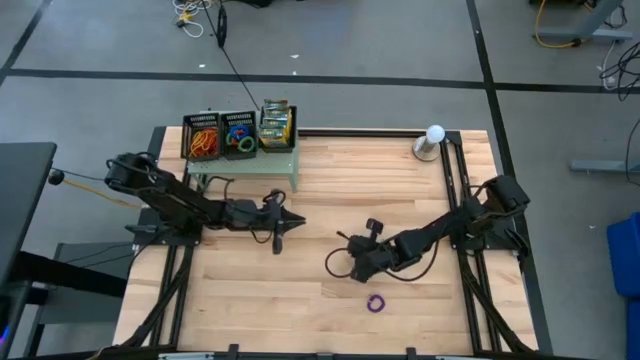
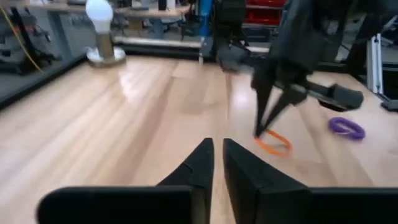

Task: Pick & Place Office Desk Supplies
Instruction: Put the orange rubber band into the left black bin on the shelf

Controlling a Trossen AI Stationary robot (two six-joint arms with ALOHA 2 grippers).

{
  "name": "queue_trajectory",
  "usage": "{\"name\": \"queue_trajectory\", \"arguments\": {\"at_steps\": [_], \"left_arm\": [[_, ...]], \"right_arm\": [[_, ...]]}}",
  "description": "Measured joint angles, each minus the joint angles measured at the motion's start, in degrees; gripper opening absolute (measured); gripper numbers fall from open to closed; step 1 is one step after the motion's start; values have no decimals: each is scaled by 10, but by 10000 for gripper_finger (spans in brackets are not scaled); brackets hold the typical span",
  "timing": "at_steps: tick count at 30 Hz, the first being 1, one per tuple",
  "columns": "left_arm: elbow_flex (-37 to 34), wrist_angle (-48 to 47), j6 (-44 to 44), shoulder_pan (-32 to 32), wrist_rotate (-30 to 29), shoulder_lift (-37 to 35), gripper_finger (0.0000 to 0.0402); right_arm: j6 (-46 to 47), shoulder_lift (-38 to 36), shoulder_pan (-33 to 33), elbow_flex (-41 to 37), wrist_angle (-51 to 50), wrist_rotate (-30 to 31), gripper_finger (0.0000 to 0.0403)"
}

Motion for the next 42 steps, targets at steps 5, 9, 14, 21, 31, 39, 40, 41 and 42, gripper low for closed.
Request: {"name": "queue_trajectory", "arguments": {"at_steps": [5,9,14,21,31,39,40,41,42], "left_arm": [[0,3,-31,0,7,30,83],[17,42,-39,0,7,86,117],[65,86,-41,2,16,174,158],[133,119,-41,1,32,259,199],[160,131,-33,-10,60,275,202],[160,148,-31,-11,70,275,164],[160,148,-31,-11,71,275,154],[160,149,-31,-11,72,275,143],[160,151,-32,-11,72,275,131]], "right_arm": [[-7,-8,8,0,50,140,5],[1,0,6,0,93,199,3],[5,3,16,0,111,249,3],[3,3,36,0,130,276,3],[-19,3,46,0,174,295,3],[-28,3,46,0,193,295,3],[-30,3,46,0,194,295,3],[-30,3,46,0,195,295,3],[-30,3,46,0,196,295,3]]}}
